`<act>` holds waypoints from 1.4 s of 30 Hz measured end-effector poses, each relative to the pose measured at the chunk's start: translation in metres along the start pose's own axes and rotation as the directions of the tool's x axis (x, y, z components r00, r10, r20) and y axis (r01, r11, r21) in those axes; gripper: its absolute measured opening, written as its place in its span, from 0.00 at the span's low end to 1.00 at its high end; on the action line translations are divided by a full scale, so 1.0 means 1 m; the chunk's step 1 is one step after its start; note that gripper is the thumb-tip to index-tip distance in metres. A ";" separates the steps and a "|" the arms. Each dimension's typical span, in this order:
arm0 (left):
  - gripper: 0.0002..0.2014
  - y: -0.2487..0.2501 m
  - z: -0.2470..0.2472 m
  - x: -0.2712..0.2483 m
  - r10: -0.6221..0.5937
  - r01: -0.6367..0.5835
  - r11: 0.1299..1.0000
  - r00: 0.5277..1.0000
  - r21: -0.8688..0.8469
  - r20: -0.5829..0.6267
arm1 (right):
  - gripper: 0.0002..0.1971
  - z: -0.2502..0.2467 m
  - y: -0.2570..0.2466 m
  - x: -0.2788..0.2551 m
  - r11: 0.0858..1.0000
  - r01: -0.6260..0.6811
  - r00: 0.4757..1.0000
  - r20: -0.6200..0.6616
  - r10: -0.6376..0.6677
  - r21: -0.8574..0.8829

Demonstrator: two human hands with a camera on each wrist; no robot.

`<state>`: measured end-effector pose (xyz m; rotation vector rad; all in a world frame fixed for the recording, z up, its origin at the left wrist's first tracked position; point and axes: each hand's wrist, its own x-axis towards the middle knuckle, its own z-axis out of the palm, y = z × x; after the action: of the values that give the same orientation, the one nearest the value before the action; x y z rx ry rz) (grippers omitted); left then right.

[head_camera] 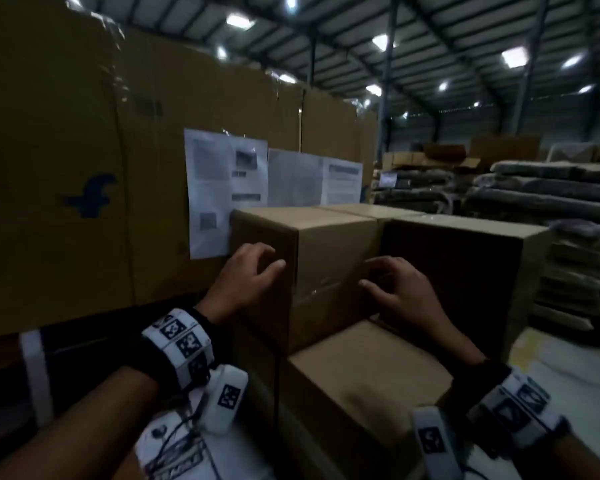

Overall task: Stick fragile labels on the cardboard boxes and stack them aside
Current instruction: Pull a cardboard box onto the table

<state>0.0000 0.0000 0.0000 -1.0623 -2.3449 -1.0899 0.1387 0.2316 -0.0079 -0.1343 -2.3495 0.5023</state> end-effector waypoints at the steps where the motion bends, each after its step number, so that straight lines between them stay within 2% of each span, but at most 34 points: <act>1: 0.18 0.002 0.000 0.016 -0.047 0.046 0.999 0.998 -0.029 -0.034 | 0.20 -0.002 0.009 0.021 1.000 -0.002 1.000 0.005 0.002 0.011; 4: 0.16 0.011 -0.006 0.062 -0.228 0.206 0.965 0.965 -0.161 -0.132 | 0.23 -0.006 0.020 0.081 0.998 -0.057 0.996 0.074 0.058 -0.011; 8: 0.25 0.004 0.004 0.119 -0.363 0.356 0.932 0.903 -0.075 -0.228 | 0.24 0.013 0.045 0.148 0.989 -0.144 0.986 0.084 0.145 -0.019; 10: 0.35 -0.002 0.011 0.134 -0.436 0.434 0.899 0.874 -0.058 -0.216 | 0.23 0.022 0.059 0.171 0.980 -0.198 0.979 0.049 0.197 0.014; 12: 0.42 -0.009 0.022 0.141 -0.514 0.500 0.857 0.846 -0.123 -0.143 | 0.24 0.031 0.072 0.186 0.968 -0.248 0.969 0.026 0.247 0.036; 13: 0.43 -0.011 0.028 0.141 -0.544 0.520 0.832 0.834 -0.195 -0.095 | 0.25 0.035 0.076 0.191 0.957 -0.286 0.958 0.013 0.285 0.049; 15: 0.39 -0.014 0.038 0.137 -0.585 0.525 0.738 0.811 -0.424 -0.016 | 0.30 0.042 0.079 0.195 0.924 -0.371 0.927 -0.016 0.374 0.094; 18: 0.25 -0.016 0.039 0.123 -0.575 0.425 0.669 0.816 -0.610 -0.062 | 0.38 0.050 0.074 0.193 0.874 -0.439 0.890 -0.031 0.454 0.210; 20: 0.20 -0.017 0.032 0.109 -0.573 0.371 0.619 0.816 -0.692 -0.075 | 0.41 0.050 0.063 0.188 0.845 -0.419 0.893 -0.016 0.449 0.331; 22: 0.18 -0.018 0.022 0.093 -0.572 0.344 0.571 0.818 -0.745 -0.060 | 0.37 0.047 0.045 0.181 0.824 -0.362 0.913 -0.015 0.409 0.435; 25: 0.16 -0.017 0.006 0.066 -0.580 0.325 0.474 0.815 -0.818 -0.012 | 0.35 0.038 0.008 0.164 0.818 -0.289 0.919 -0.097 0.383 0.497; 27: 0.16 -0.015 -0.003 0.045 -0.582 0.274 0.427 0.812 -0.862 -0.031 | 0.35 0.033 -0.023 0.145 0.833 -0.229 0.915 -0.180 0.360 0.503; 30: 0.18 -0.005 -0.024 0.006 -0.545 0.162 0.457 0.828 -0.874 -0.131 | 0.36 0.035 -0.073 0.099 0.838 -0.145 0.869 -0.337 0.362 0.526; 33: 0.24 -0.001 -0.057 -0.043 -0.511 0.101 0.539 0.828 -0.836 -0.230 | 0.39 0.047 -0.118 0.042 0.791 -0.092 0.811 -0.415 0.412 0.605; 36: 0.33 -0.012 -0.087 -0.099 -0.521 0.125 0.589 0.813 -0.798 -0.258 | 0.40 0.068 -0.152 -0.013 0.696 -0.046 0.806 -0.385 0.449 0.716; 39: 0.34 -0.027 -0.118 -0.177 -0.579 0.198 0.589 0.780 -0.784 -0.238 | 0.44 0.108 -0.189 -0.075 0.636 -0.101 0.812 -0.306 0.496 0.765; 42: 0.34 -0.049 -0.142 -0.259 -0.659 0.296 0.573 0.721 -0.764 -0.214 | 0.42 0.148 -0.223 -0.139 0.607 -0.153 0.855 -0.203 0.477 0.780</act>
<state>0.1339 -0.2547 -0.0810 -0.1646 -1.8424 -2.2732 0.1511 -0.0533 -0.1068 -0.2512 -1.5509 1.4474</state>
